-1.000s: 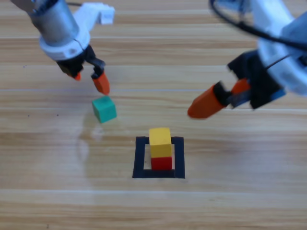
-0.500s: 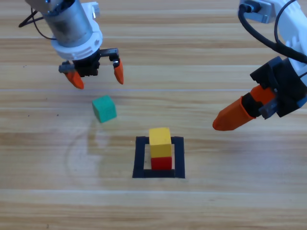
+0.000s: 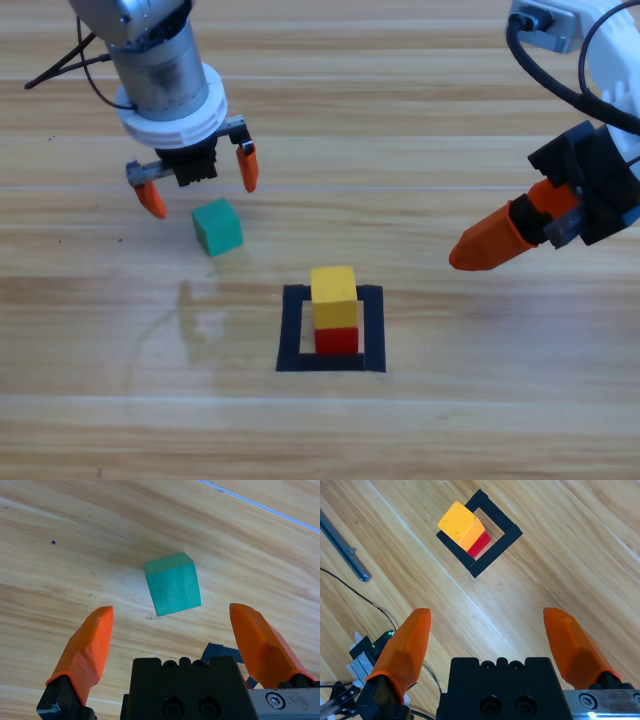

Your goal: Stack the blocks in the rectangular block: red at the bottom, yellow in the middle, green on top

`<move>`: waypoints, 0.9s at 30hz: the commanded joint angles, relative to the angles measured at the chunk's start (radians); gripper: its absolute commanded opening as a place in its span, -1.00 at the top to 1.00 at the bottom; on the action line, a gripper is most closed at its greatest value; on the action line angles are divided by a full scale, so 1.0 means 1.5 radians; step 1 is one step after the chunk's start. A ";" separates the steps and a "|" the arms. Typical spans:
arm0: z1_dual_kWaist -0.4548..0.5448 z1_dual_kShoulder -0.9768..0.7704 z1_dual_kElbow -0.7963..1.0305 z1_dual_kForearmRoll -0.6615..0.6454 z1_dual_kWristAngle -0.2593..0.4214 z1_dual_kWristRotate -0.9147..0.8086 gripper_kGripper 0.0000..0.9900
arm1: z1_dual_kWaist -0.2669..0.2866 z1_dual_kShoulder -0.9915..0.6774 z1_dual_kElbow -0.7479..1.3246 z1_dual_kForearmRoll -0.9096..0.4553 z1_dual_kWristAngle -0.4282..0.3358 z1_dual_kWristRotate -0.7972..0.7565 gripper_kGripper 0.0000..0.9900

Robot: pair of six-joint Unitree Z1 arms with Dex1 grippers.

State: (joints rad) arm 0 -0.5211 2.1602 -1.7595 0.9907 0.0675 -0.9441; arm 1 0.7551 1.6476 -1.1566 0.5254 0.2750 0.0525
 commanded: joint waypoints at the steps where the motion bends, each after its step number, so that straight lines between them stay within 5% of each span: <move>1: -0.011 0.023 0.014 0.009 0.018 -0.030 -1.00 | -0.020 -0.027 0.018 -0.015 0.006 0.000 -1.00; 27: -0.011 0.130 -0.039 0.008 0.014 -0.049 -0.93 | -0.027 -0.024 0.023 -0.020 0.003 -0.001 -1.00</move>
State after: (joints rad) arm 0 -0.5212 2.2847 -1.8093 0.9986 0.0837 -1.0116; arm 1 0.7482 1.6476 -1.1520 0.5110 0.2750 0.0524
